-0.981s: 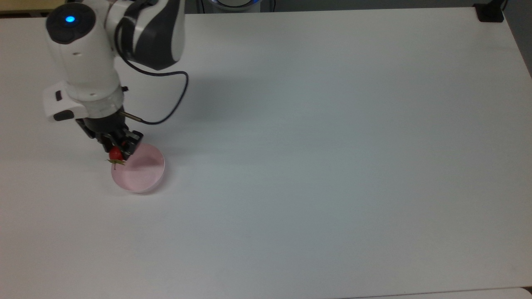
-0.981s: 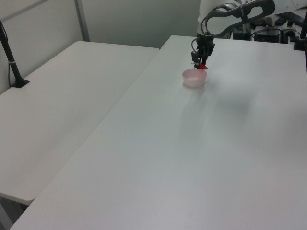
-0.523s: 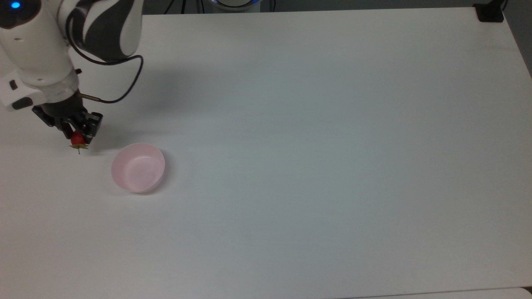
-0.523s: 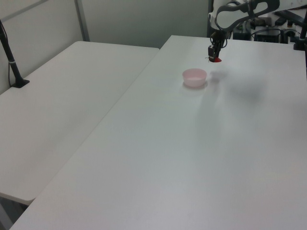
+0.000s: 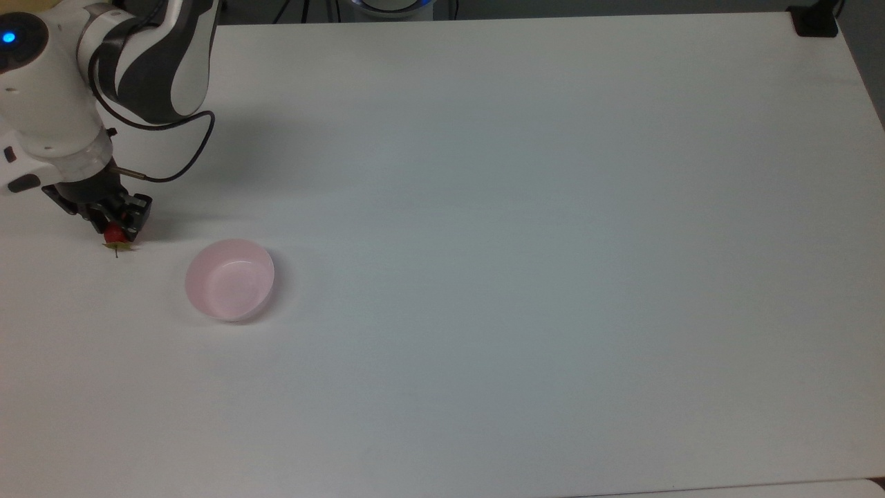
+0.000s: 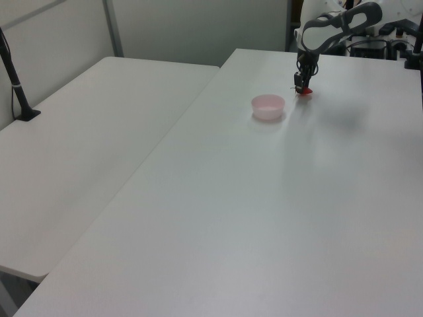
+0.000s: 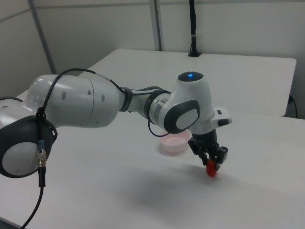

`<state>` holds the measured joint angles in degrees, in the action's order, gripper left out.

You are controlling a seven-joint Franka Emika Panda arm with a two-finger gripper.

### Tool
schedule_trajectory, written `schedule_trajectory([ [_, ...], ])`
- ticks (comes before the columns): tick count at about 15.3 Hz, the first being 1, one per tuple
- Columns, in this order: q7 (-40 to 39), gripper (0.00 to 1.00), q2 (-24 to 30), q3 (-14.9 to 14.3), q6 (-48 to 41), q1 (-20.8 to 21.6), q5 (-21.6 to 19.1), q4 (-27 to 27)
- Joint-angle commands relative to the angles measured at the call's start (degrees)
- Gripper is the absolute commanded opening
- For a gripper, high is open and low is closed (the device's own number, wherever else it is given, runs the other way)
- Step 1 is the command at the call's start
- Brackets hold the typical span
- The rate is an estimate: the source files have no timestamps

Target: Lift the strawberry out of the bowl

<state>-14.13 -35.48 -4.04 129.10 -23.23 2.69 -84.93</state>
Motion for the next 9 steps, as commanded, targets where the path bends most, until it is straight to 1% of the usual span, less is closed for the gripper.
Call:
schedule_trajectory([
  [1, -0.54, 1.00, 3.83, 0.52, -0.51, -0.06, -0.40, -1.64],
  [3, -0.37, 1.00, 5.85, 0.96, -2.44, 1.34, -0.40, -1.99],
  [5, 0.33, 1.00, 8.30, 0.87, -6.82, 4.85, -0.32, -1.90],
  [7, 5.58, 1.00, 11.90, 0.87, -11.65, 9.41, -0.14, -1.90],
  [9, 12.35, 1.00, 16.12, 0.87, -18.76, 14.59, 0.04, -1.90],
])
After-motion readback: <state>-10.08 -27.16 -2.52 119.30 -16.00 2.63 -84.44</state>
